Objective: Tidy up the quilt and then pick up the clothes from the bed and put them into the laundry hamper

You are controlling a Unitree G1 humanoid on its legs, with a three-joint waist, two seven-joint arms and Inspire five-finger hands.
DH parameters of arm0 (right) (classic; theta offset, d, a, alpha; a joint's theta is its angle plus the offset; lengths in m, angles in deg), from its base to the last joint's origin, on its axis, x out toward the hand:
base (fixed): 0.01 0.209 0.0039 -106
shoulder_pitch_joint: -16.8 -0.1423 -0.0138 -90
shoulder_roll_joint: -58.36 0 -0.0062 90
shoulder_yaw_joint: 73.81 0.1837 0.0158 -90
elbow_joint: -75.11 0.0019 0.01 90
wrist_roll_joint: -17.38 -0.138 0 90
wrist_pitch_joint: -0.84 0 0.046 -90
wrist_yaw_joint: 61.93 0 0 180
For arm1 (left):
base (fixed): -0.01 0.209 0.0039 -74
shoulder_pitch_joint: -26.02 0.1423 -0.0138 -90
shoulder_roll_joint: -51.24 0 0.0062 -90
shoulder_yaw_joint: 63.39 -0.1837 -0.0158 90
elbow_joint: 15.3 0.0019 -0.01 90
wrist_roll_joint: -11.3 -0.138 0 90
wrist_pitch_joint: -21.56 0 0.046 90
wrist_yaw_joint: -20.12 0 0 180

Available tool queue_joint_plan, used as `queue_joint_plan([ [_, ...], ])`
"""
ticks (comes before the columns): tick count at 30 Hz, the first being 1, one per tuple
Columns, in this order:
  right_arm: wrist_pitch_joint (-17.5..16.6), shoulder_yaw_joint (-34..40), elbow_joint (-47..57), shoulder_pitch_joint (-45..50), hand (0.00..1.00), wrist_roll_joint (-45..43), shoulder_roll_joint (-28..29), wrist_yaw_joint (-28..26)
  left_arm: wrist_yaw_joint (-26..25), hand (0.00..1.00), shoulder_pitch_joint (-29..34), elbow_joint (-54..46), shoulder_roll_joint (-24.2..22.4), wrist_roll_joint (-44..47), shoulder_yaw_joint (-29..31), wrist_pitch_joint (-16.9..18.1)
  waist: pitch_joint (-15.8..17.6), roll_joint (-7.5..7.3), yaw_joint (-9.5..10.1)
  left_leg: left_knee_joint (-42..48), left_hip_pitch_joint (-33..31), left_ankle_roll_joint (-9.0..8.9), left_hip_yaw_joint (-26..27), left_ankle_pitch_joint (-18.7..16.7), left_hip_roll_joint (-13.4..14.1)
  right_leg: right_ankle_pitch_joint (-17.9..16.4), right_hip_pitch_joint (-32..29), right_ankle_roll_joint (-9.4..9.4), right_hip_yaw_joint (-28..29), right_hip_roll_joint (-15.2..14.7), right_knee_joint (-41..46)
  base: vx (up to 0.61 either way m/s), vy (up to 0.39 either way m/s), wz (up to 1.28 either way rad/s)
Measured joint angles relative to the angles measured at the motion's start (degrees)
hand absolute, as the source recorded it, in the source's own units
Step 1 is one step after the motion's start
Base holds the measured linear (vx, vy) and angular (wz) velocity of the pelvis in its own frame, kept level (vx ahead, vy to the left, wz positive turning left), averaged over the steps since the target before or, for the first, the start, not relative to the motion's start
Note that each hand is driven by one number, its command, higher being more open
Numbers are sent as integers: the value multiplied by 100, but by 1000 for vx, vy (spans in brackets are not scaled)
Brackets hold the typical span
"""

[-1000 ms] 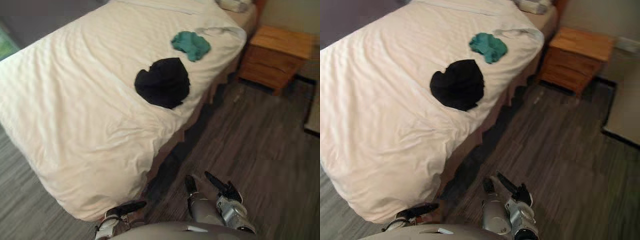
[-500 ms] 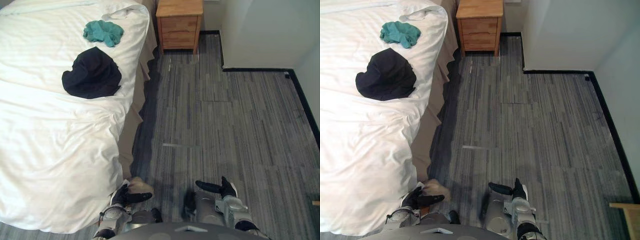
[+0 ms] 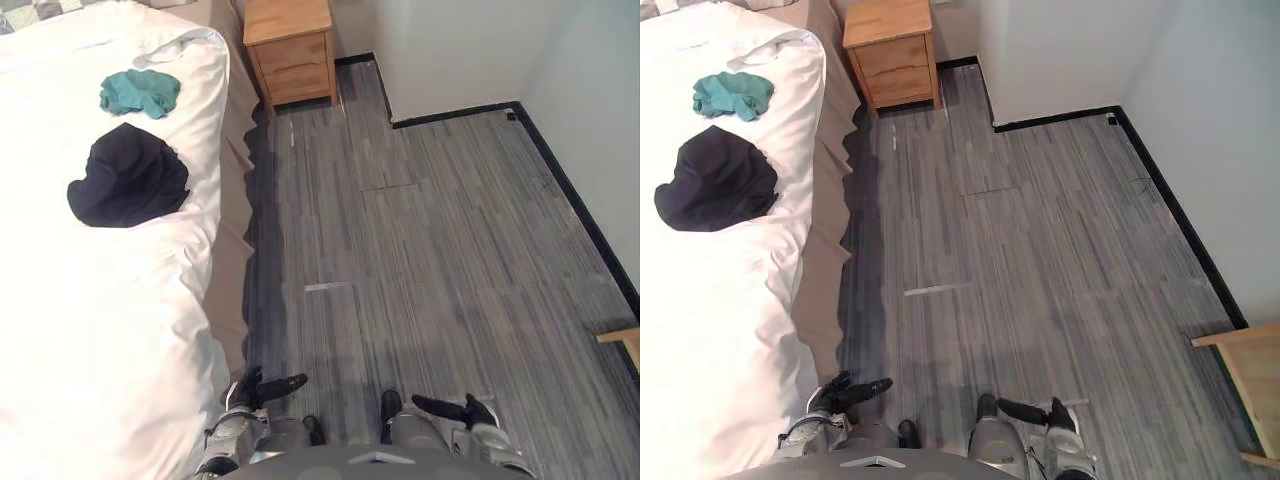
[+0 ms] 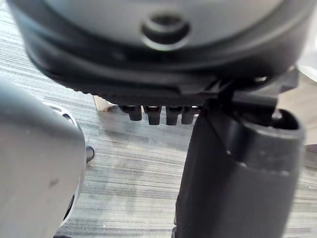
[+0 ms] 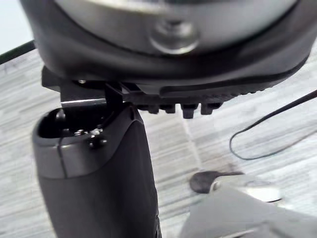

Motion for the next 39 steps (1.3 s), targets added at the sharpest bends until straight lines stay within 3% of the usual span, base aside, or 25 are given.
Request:
queue_joint_plan([
  [2, 9, 138, -3, 62, 100, -4, 14, -3, 19, 100, 26, 71, -45, -3, 97, -25, -44, 67, -50, -334, 106, 17, -57, 44, 6, 186, 127, 18, -70, 11, -323, 17, 93, 8],
  [3, -87, 30, 187, -170, 100, -225, 620, -17, -9, 100, 222, 109, 185, -32, 371, -31, -155, -545, -105, -1058, 437, 60, -730, 157, -125, 750, 678, 50, -513, 18, -1142, 9, 55, 5],
  [8, -87, 36, 187, -168, 100, -225, 622, -18, -11, 100, 222, 109, 187, -33, 389, -31, -146, -558, -111, -1057, 452, 60, -730, 157, -127, 750, 690, 51, -514, 15, -1133, 0, 0, 0],
  [15, -65, 178, 308, -117, 100, -254, 745, -22, -72, 100, 161, 111, 329, -57, 493, -39, 0, -804, -121, -942, 492, 61, -618, 117, -108, 756, 742, 57, -468, 13, -1103, -2, 0, -3],
  [19, -2, 404, 432, -24, 100, -436, 777, -4, -182, 100, 122, 100, 364, -329, 578, -50, 18, -832, -111, -762, 451, 67, -380, -20, -66, 750, 615, 58, -275, 26, -972, -33, 13, -31],
  [22, 15, 640, 404, 5, 100, -501, 782, 3, -203, 100, 121, 95, 306, -497, 846, -129, 32, -809, -123, -567, 522, 31, -149, -274, 11, 629, 684, 8, -207, 76, -1004, -17, 4, -40],
  [23, 16, 735, 405, 3, 100, -508, 776, 0, -234, 100, 132, 53, 205, -475, 1176, -150, 41, -717, -84, -76, 440, -59, 13, -664, 214, 550, 767, -51, -474, 129, -959, 16, -27, -53],
  [25, 17, 699, 421, 28, 100, -634, 731, 1, -250, 100, 245, -49, 127, -469, 1357, -143, -17, -602, -61, 585, 337, -180, 160, -1050, 530, 488, 896, -76, -562, 245, -959, 107, 3, -53],
  [26, 16, 647, 455, 35, 100, -707, 728, 7, -253, 100, 240, -54, 158, -470, 1465, -153, -27, -571, -83, 1520, 26, -318, 146, -1179, 743, 419, 945, -65, -613, 300, -957, 156, 11, -20],
  [27, 22, 578, 455, 45, 100, -719, 727, 44, -241, 100, 205, -160, 130, -440, 1496, -151, 1, -576, -61, 2755, -569, -362, -77, -954, 965, 355, 977, -85, -664, 288, -940, 117, -3, 2],
  [29, 22, 468, 475, 77, 100, -725, 736, 110, -251, 100, 146, -313, 40, -391, 1618, -136, 39, -602, 52, 3956, -1169, -309, -264, -633, 1141, 248, 1153, -122, -616, 231, -938, 167, 40, 8],
  [30, 4, 404, 474, 44, 100, -722, 730, 151, -254, 100, 129, -363, 19, -376, 1593, -106, 66, -618, 126, 4120, -1442, -260, -283, -872, 1132, 139, 1291, -102, -583, 109, -908, 304, 143, -5],
  [32, -5, 391, 468, -49, 100, -716, 749, 146, -258, 100, 114, -364, 27, -257, 1479, -89, 62, -617, 179, 3615, -1618, -161, -225, -994, 959, 48, 1361, -19, -547, -83, -869, 305, 154, -14],
  [33, -7, 369, 456, -116, 100, -704, 764, 152, -253, 100, 97, -365, 31, -196, 1397, -49, 66, -624, 234, 2920, -1738, -114, -182, -976, 762, -18, 1389, 80, -508, -266, -858, 296, 191, -13],
  [35, -6, 373, 398, -223, 100, -639, 786, 165, -250, 100, 87, -362, 44, -152, 1293, -18, 72, -638, 238, 1492, -1847, -29, -166, -502, 417, -172, 1449, 317, -535, -555, -837, 330, 241, -6],
  [36, -2, 373, 335, -260, 100, -602, 782, 197, -243, 100, 91, -357, 93, -58, 1212, -22, 80, -690, 298, 874, -1766, 201, -132, 381, 192, -284, 1524, 454, -534, -759, -841, 394, 239, -1],
  [37, 0, 323, 344, -267, 100, -600, 894, 230, -249, 100, 60, -369, 155, -30, 1137, -20, 86, -796, 339, 675, -1619, 292, 39, 320, -8, -356, 1511, 432, -580, -903, -776, 396, 195, -1],
  [38, 3, 286, 341, -315, 100, -599, 942, 230, -251, 100, 28, -375, 196, -30, 1130, -9, 140, -814, 349, 838, -1685, 350, 29, 293, 30, -348, 1485, 412, -619, -825, -680, 395, 82, -4],
  [39, 8, 237, 349, -357, 100, -595, 1078, 208, -260, 100, 30, -428, 304, -25, 1177, -12, 181, -901, 440, 1516, -1927, 385, 120, 167, 242, -69, 1534, 187, -738, -678, -689, 364, 59, -38],
])
